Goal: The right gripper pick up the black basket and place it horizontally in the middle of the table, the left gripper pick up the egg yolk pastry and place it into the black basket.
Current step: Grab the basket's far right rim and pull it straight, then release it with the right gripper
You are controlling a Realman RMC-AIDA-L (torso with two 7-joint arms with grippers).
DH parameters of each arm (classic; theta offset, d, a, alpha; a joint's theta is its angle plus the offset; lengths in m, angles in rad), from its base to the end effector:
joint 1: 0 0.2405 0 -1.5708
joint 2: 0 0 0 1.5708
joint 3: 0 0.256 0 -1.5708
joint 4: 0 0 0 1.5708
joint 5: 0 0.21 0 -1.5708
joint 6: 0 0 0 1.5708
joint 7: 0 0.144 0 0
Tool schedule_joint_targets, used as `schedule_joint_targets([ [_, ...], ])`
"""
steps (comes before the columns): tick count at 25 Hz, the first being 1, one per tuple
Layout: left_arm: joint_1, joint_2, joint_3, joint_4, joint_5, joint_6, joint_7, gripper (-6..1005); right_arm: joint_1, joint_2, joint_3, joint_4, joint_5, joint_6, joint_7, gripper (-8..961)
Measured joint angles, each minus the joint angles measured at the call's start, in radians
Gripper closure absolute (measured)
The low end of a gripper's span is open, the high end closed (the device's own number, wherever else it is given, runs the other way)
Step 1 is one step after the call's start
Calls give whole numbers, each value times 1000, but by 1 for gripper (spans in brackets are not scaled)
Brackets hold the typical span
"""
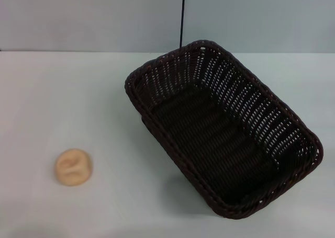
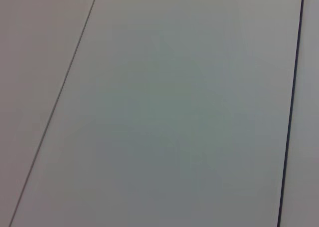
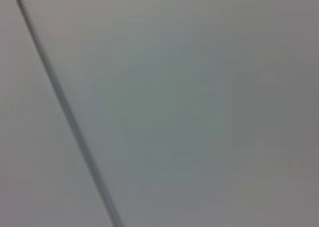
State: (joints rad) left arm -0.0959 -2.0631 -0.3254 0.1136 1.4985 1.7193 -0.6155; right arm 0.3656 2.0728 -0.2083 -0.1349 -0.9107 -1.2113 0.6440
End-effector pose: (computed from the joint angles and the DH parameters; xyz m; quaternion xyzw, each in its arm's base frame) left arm -0.4115 0.1646 0.0978 -0.4928 -0.2427 -0.4106 0.7278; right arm 0.4076 0.2935 0.0794 -0.4837 0.3662 0.3971 0.6886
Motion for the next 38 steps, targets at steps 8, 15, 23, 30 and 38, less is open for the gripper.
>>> schedule_joint_targets([
  [8, 5, 1, -2, 0, -2, 7, -3, 333, -48, -19, -144, -254, -303, -15, 411, 390],
  [15, 5, 3, -4, 0, -5, 7, -8, 333, -41, -30, -144, -631, -669, -183, 876, 391],
  [23, 7, 1, -4, -6, -4, 6, -9, 333, 104, -101, -144, -958, -1103, -442, 1303, 392],
  [30, 3, 2, -4, -9, -5, 7, -11, 332, 312, -164, -162, -1042, -1457, -673, 1519, 392],
  [38, -3, 0, -2, -15, -3, 3, -4, 332, 402, -168, -393, -1005, -1588, -696, 1594, 393],
])
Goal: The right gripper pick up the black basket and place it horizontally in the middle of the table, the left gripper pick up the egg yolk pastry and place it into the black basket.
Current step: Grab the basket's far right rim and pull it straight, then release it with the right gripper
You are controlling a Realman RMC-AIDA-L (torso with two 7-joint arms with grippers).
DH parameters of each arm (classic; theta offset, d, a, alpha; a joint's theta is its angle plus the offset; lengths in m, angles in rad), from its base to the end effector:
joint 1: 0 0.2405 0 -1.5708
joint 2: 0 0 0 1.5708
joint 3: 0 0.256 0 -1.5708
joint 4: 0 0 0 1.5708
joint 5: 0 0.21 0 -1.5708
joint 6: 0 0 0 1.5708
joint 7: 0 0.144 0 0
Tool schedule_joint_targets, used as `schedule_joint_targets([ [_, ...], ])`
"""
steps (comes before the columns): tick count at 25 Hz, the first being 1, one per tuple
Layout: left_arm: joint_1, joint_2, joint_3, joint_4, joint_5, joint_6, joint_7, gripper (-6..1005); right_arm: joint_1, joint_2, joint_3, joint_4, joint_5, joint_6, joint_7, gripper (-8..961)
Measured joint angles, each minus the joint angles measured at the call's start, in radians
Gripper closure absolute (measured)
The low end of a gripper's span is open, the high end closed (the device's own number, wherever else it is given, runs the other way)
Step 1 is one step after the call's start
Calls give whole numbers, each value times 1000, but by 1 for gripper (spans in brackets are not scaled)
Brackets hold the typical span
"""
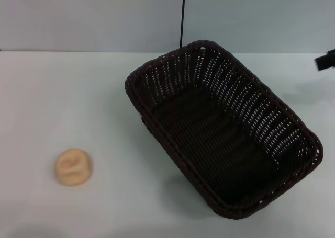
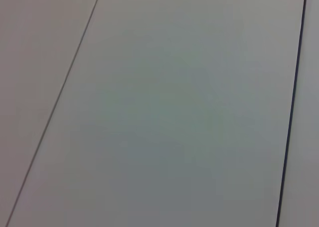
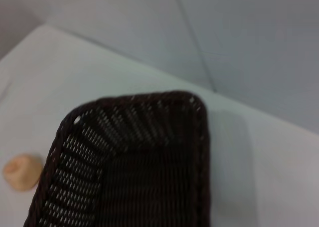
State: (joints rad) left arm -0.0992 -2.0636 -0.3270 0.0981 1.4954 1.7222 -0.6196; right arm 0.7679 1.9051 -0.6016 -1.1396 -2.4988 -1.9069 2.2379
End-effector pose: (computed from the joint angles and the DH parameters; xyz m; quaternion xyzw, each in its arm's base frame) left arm -0.4098 0.1665 0.0957 -0.4880 -0.2457 -0.4194 0.7250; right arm 0.2095 0.3760 0.1378 -0.9076 0.3966 0.0077 0.1379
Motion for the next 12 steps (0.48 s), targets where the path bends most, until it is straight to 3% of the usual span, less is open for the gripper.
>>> schedule_joint_targets([
  [8, -1, -1, 2, -7, 3, -2, 3, 333, 35, 4, -184, 98, -8, 59, 48, 393],
  [12, 1, -1, 3, -8, 3, -2, 3, 332, 37, 8, -228, 121, -8, 84, 55, 393],
])
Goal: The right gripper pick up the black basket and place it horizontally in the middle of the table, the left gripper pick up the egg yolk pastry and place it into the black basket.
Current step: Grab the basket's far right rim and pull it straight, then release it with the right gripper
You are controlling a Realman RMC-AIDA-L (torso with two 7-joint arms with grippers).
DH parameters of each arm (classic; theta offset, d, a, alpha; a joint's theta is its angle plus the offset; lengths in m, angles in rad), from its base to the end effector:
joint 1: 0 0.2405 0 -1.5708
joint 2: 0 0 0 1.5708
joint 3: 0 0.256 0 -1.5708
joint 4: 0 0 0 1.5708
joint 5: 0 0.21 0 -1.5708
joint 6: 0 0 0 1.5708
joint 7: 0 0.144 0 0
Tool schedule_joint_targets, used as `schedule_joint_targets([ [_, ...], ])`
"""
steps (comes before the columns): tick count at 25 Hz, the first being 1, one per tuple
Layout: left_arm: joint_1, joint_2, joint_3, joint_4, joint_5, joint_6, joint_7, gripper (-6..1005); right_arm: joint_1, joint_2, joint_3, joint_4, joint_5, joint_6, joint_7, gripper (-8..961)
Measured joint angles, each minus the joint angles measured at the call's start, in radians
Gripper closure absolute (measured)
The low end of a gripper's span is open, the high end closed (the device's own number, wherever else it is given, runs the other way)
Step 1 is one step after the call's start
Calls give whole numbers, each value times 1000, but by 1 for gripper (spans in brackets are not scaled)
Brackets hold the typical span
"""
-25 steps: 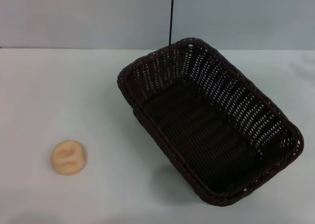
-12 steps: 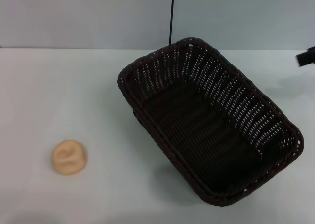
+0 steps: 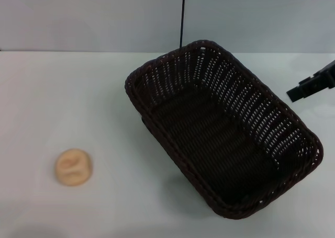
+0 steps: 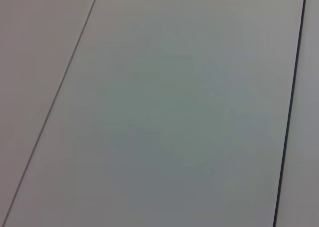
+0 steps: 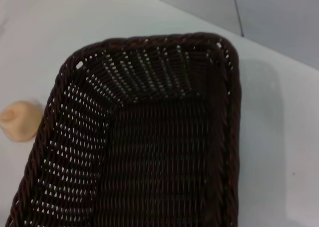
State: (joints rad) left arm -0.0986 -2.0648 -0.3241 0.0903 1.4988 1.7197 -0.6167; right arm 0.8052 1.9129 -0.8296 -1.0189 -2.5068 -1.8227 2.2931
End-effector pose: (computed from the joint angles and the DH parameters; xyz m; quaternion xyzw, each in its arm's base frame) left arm -0.4092 0.1671 0.0930 -0.4890 -0.2491 -0.4206 0.7224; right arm 0.2012 0.3850 0.0913 -0.9126 0.3921 -0.0721 0.0910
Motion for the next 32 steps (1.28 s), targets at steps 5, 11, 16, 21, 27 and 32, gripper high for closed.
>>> schedule_joint_targets([
  [5, 5, 0, 0, -2, 0, 1, 0, 332, 8, 9, -45, 43, -12, 31, 5, 394],
  [11, 5, 0, 1, -8, 1, 4, 0, 333, 26, 41, -55, 52, -94, 43, 8, 394],
  [16, 6, 0, 2, -11, 1, 4, 0, 332, 32, 60, -82, 58, -105, 58, 8, 395],
  [21, 5, 0, 2, -11, 1, 1, 0, 332, 37, 67, -95, 75, -106, 67, 9, 395],
  [27, 5, 0, -1, -10, 1, -5, 0, 333, 43, 73, -115, 113, -106, 89, 9, 397],
  [32, -1, 1, -2, -10, 1, -6, 0, 332, 40, 84, -154, 137, -106, 142, 9, 419],
])
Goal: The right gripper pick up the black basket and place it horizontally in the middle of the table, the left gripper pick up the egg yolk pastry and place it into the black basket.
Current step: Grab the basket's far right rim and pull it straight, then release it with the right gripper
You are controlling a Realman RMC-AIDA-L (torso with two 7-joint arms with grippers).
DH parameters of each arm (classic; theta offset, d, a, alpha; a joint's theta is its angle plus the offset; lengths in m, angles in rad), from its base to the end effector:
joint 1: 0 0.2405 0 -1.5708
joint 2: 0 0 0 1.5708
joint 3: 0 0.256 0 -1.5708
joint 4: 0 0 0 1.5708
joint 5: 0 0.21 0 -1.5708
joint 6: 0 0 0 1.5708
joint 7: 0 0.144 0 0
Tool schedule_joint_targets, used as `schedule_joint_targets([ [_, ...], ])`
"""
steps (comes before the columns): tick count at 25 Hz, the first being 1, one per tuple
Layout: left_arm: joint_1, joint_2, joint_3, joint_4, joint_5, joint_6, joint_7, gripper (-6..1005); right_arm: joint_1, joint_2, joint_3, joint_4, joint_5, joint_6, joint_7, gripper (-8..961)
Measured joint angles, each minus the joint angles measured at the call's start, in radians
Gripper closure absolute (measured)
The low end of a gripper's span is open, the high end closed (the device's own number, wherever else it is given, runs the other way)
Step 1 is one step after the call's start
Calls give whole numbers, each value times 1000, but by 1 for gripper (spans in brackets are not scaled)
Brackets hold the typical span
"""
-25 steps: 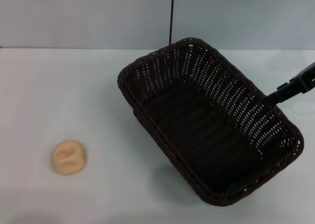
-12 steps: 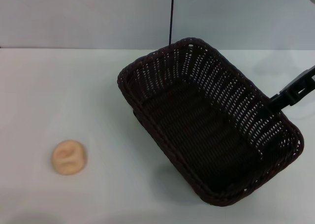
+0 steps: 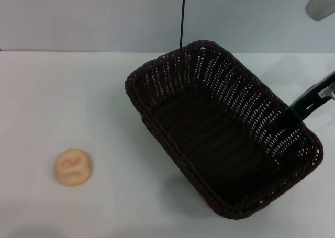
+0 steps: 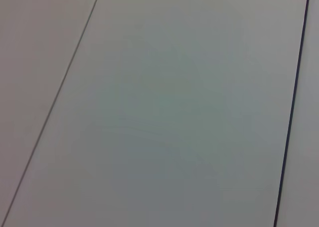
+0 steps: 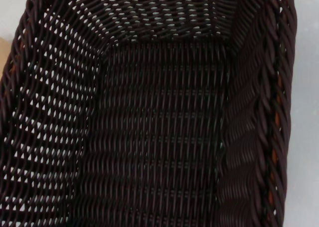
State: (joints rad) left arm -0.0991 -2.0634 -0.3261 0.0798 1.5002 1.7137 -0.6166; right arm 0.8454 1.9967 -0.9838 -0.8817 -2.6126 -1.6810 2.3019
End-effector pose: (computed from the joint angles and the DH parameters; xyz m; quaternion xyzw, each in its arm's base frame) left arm -0.4095 0.1680 0.0916 -0.4869 -0.2537 -0.4223 0.7212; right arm 0.2069 0.3831 0.0255 -0.9093 0.3804 -0.1551 0.0663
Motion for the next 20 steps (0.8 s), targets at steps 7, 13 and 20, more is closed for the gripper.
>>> schedule_joint_targets([
  [7, -2, 0, -1, 0, 0, -10, 0, 332, -5, 13, 5, -9, 8, 9, -2, 645],
  [13, -7, -1, -2, -2, -6, -39, 0, 333, -15, 14, 7, -11, 10, 20, -6, 730],
  [20, -22, -1, -2, -2, -6, -39, 0, 332, -42, 14, 11, -44, 46, 10, -7, 787],
])
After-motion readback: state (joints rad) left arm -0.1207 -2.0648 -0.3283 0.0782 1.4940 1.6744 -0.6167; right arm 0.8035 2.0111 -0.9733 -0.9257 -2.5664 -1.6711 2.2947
